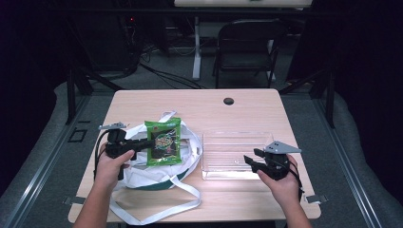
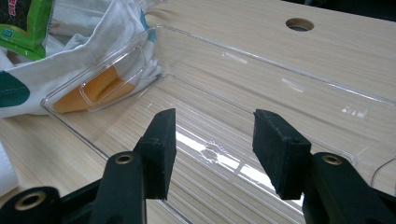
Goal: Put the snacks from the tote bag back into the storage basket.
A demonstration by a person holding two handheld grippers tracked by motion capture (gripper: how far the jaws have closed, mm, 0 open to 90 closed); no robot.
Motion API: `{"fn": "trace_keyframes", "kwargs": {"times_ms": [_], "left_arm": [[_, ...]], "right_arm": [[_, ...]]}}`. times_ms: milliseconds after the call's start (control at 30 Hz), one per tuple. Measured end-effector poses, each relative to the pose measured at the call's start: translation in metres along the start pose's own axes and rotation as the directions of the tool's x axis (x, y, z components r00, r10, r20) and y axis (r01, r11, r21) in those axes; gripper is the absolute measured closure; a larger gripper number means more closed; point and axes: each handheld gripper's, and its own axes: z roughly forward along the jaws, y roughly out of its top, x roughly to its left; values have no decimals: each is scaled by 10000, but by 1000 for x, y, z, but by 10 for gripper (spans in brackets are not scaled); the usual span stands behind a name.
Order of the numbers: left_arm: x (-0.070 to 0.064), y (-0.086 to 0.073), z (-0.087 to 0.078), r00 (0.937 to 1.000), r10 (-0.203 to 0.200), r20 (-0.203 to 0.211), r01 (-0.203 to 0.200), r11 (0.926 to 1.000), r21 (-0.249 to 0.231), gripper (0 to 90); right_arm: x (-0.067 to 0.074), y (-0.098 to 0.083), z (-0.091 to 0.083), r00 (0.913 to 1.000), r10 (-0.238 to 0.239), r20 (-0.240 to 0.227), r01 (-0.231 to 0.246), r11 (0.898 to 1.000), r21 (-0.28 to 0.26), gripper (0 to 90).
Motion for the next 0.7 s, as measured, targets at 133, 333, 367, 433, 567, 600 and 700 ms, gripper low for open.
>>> {"fn": "trace_keyframes", "kwargs": {"times_ms": [133, 333, 367, 433, 567, 600, 700], "left_arm": [[-6, 4, -2, 9998, 180, -26, -181, 9996, -229, 735], [-18, 13, -3, 9983, 588, 43, -585, 9970, -515, 736], [-20, 14, -3, 9976, 687, 46, -684, 9963, -525, 736], [-24, 18, -2, 9965, 839, 69, -833, 9949, -569, 736], [-30, 24, -1, 9944, 1059, 42, -1055, 9925, -618, 736], [-31, 26, 0, 9940, 1098, 19, -1095, 9922, -603, 736], [-34, 30, -1, 9928, 1195, -48, -1195, 9907, -643, 736]], "right_arm": [[0, 5, -1, 10000, -9, 19, 10, 10000, -41, 500], [2, 23, -4, 9978, -658, -57, 659, 9978, 95, 506], [3, 27, -4, 9969, -774, -108, 775, 9969, 114, 506], [2, 33, -4, 9949, -960, -306, 969, 9948, 297, 508], [0, 44, -2, 9887, -1400, -546, 1437, 9870, 716, 512], [0, 47, -2, 9868, -1501, -610, 1548, 9846, 807, 513], [0, 53, -3, 9820, -1717, -783, 1787, 9795, 928, 514]]}}
